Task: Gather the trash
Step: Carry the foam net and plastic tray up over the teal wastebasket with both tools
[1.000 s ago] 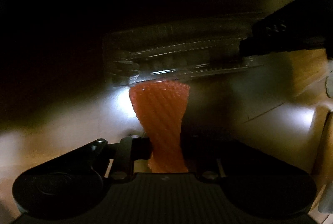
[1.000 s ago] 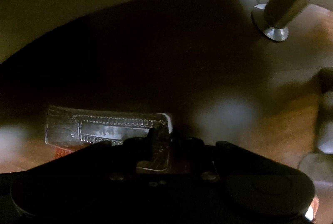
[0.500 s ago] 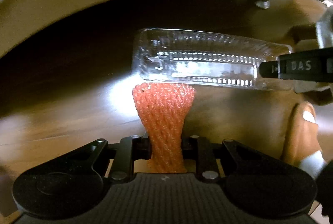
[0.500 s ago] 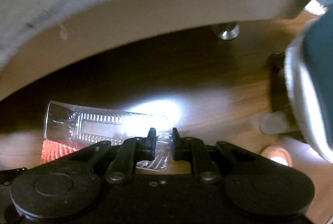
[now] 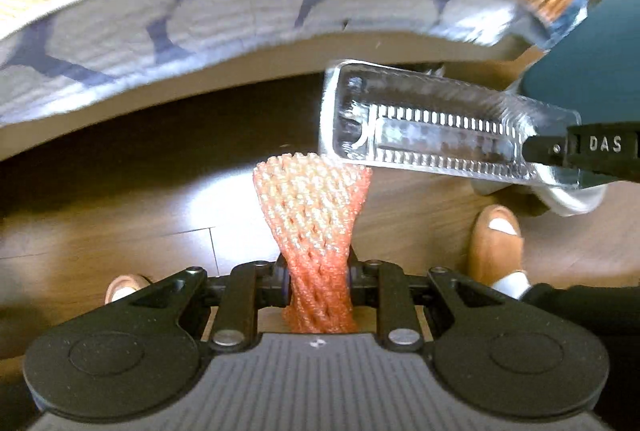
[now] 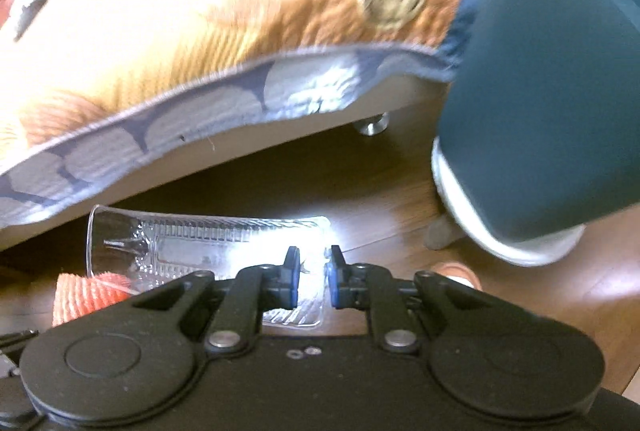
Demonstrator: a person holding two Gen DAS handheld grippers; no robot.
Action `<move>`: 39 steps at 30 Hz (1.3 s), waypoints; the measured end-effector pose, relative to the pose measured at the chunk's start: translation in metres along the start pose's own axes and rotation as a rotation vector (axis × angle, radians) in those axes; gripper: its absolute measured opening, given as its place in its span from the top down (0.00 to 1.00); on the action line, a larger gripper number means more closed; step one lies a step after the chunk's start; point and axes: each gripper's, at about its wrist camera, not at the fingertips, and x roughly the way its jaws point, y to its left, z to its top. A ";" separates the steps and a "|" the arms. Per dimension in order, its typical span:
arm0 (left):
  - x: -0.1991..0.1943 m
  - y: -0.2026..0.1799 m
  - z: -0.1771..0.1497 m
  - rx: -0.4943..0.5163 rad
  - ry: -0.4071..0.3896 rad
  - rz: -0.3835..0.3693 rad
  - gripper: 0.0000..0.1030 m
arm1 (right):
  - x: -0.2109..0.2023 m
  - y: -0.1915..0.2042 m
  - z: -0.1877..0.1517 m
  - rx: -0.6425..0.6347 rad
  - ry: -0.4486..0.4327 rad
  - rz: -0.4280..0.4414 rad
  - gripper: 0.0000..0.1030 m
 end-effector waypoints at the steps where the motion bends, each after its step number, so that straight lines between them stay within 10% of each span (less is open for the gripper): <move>1: -0.009 -0.002 -0.005 0.002 -0.016 -0.001 0.79 | -0.013 -0.004 -0.002 0.002 -0.014 0.006 0.87; 20: -0.167 -0.069 -0.019 0.056 -0.314 -0.091 0.79 | -0.200 -0.082 0.001 0.067 -0.347 0.035 0.87; 39: -0.215 -0.228 0.086 0.319 -0.419 -0.210 0.79 | -0.223 -0.221 0.042 0.203 -0.440 -0.201 0.87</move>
